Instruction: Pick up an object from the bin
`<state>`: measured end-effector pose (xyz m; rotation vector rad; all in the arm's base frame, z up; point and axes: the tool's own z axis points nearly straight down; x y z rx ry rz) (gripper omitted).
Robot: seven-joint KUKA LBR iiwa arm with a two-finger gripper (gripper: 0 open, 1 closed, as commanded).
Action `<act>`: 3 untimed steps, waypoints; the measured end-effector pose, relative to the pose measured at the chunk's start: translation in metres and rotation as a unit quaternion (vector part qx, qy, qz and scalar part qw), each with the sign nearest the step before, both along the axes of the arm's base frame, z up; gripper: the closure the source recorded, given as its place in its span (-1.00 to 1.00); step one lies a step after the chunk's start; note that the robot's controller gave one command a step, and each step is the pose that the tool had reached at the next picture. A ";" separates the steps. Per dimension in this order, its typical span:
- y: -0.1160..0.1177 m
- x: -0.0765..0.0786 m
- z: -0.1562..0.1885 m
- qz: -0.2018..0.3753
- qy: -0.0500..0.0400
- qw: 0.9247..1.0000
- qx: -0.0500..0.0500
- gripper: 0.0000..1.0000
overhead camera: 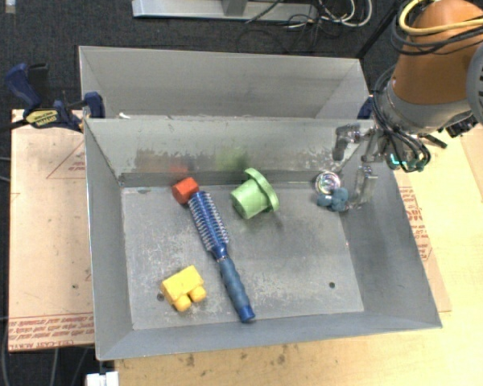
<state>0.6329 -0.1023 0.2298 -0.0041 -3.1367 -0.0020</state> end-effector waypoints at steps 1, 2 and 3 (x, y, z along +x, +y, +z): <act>0.005 0.000 -0.165 -0.002 0.000 1.000 0.000 -1.00; 0.081 0.024 -0.128 0.040 -0.007 0.999 0.001 -1.00; 0.128 0.014 -0.157 -0.005 -0.003 1.000 0.001 -1.00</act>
Offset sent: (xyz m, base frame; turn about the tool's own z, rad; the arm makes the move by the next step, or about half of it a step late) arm 0.0017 0.0039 -0.1598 0.0030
